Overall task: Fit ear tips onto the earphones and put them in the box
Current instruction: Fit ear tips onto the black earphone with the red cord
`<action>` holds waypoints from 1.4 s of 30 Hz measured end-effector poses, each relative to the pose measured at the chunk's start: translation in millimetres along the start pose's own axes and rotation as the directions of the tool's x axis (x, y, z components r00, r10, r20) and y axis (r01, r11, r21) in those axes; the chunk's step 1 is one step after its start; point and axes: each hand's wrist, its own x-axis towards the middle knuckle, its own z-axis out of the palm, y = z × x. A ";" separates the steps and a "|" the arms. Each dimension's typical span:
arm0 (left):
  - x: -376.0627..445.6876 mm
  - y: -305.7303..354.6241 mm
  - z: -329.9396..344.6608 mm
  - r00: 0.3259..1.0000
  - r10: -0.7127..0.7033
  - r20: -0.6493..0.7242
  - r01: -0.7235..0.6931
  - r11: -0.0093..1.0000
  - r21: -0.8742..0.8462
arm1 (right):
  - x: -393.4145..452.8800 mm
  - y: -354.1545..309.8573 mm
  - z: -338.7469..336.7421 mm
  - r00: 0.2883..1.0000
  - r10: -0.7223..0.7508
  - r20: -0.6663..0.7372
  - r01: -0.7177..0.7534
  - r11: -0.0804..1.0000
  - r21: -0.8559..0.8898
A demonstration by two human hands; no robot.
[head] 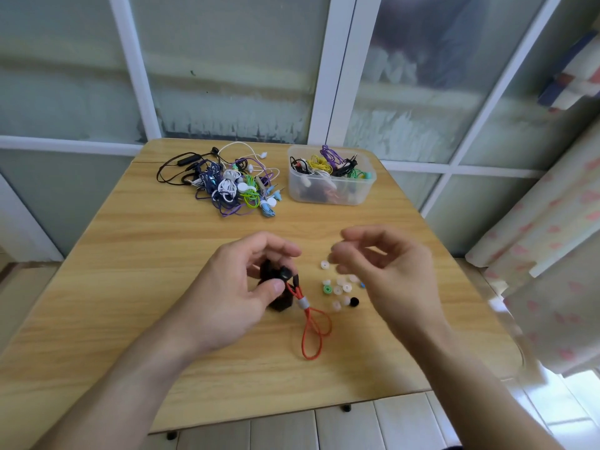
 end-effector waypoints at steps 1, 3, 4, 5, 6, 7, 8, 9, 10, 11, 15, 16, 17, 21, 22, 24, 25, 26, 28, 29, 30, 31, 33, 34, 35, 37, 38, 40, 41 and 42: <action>-0.4 1.2 0.8 1.000 0.015 0.012 -0.015 1.000 -0.004 | -4.6 -0.5 5.7 0.998 0.019 0.059 -0.022 0.998 0.055; -1.3 2.6 2.8 0.999 0.034 0.027 -0.033 0.999 -0.033 | -10.3 2.0 12.9 0.990 0.037 0.138 -0.055 0.991 0.122; -1.6 2.3 3.5 0.999 0.040 0.025 -0.039 0.998 -0.047 | -11.9 3.0 15.0 0.985 0.048 0.165 -0.072 0.987 0.144; -1.8 1.6 3.9 0.999 0.046 0.016 -0.045 0.997 -0.061 | -13.2 2.9 16.1 0.980 0.059 0.189 -0.090 0.983 0.158; -2.1 1.1 4.1 0.999 0.048 0.003 -0.048 0.996 -0.072 | -13.9 3.3 16.0 0.975 0.068 0.210 -0.104 0.981 0.162; -2.0 0.1 3.7 0.999 0.045 -0.013 -0.046 0.995 -0.086 | -14.3 3.0 16.0 0.970 0.084 0.229 -0.124 0.978 0.165; -1.6 -0.4 3.6 0.999 0.037 -0.032 -0.040 0.994 -0.105 | -14.0 3.5 15.1 0.964 0.103 0.244 -0.147 0.974 0.171; -0.9 -0.5 3.4 0.998 0.022 -0.054 -0.029 0.992 -0.127 | -13.1 3.7 14.4 0.959 0.126 0.254 -0.175 0.968 0.181; 0.0 -0.4 3.2 0.997 -0.001 -0.079 -0.011 0.989 -0.147 | -11.4 5.5 13.0 0.955 0.145 0.258 -0.197 0.962 0.187; 0.7 -0.1 3.1 0.994 -0.032 -0.109 0.013 0.986 -0.167 | -10.2 6.3 12.6 0.952 0.163 0.260 -0.215 0.959 0.185; 1.8 1.5 1.3 0.979 -0.117 -0.167 0.079 0.972 -0.222 | -9.3 11.3 15.4 0.944 0.191 0.268 -0.269 0.916 0.296; 1.5 2.3 1.7 0.982 -0.106 -0.158 0.069 0.973 -0.222 | -10.3 11.5 16.6 0.943 0.189 0.273 -0.274 0.907 0.318; 1.4 2.7 2.3 0.984 -0.088 -0.152 0.053 0.974 -0.222 | -11.8 10.8 18.5 0.942 0.188 0.278 -0.277 0.904 0.326; 2.5 -1.5 4.3 0.990 -0.021 -0.142 -0.003 0.985 -0.173 | -15.6 12.1 22.9 0.942 0.177 0.287 -0.270 0.904 0.331; 2.5 -3.0 4.6 0.992 -0.013 -0.129 -0.009 0.985 -0.172 | -15.8 12.6 23.4 0.942 0.174 0.286 -0.267 0.906 0.328; 2.1 -5.0 4.7 0.993 -0.010 -0.115 -0.013 0.981 -0.196 | -15.8 13.3 24.1 0.942 0.166 0.292 -0.265 0.902 0.342; 2.1 -5.1 5.0 0.993 -0.012 -0.115 -0.013 0.977 -0.212 | -15.4 13.4 24.0 0.940 0.162 0.298 -0.267 0.896 0.354; 2.1 -5.1 5.3 0.993 -0.014 -0.121 -0.014 0.974 -0.225 | -14.9 14.3 23.9 0.939 0.158 0.306 -0.268 0.893 0.362; 2.4 -4.5 5.3 0.990 -0.014 -0.140 -0.020 0.971 -0.237 | -14.0 14.0 23.6 0.933 0.155 0.324 -0.274 0.891 0.362; 2.7 -4.9 4.9 0.989 -0.016 -0.148 -0.020 0.972 -0.236 | -14.0 12.9 23.6 0.929 0.160 0.334 -0.282 0.889 0.360; 3.1 -5.3 4.4 0.988 -0.016 -0.155 -0.020 0.973 -0.229 | -13.7 12.3 23.6 0.923 0.166 0.346 -0.295 0.883 0.364; 3.1 -5.9 3.7 0.987 -0.016 -0.161 -0.020 0.975 -0.220 | -13.5 11.5 23.5 0.916 0.171 0.362 -0.311 0.874 0.374; 2.9 -6.3 2.8 0.986 -0.013 -0.166 -0.024 0.975 -0.219 | -13.0 10.8 23.2 0.907 0.171 0.385 -0.325 0.865 0.382; 2.7 -6.3 2.8 0.987 -0.012 -0.162 -0.026 0.973 -0.227 | -12.6 11.4 22.7 0.907 0.174 0.384 -0.325 0.869 0.373; 2.4 -6.0 3.0 0.988 -0.009 -0.156 -0.029 0.971 -0.236 | -11.9 12.6 22.1 0.907 0.182 0.380 -0.326 0.875 0.359; 2.3 -4.9 3.9 0.990 0.000 -0.143 -0.035 0.968 -0.247 | -11.5 14.4 21.3 0.906 0.196 0.376 -0.331 0.881 0.339; 2.3 -4.6 4.4 0.991 0.001 -0.136 -0.035 0.967 -0.251 | -11.6 15.5 21.0 0.904 0.198 0.379 -0.334 0.880 0.337; 2.2 -4.2 5.0 0.992 -0.003 -0.128 -0.030 0.968 -0.251 | -12.3 16.5 21.3 0.900 0.193 0.390 -0.334 0.880 0.336; 2.2 -3.9 5.4 0.992 -0.004 -0.125 -0.027 0.969 -0.247 | -12.6 16.5 21.3 0.899 0.187 0.397 -0.330 0.883 0.333; 2.0 -3.8 6.3 0.992 -0.006 -0.124 -0.025 0.969 -0.245 | -12.8 17.1 21.4 0.897 0.180 0.403 -0.325 0.887 0.327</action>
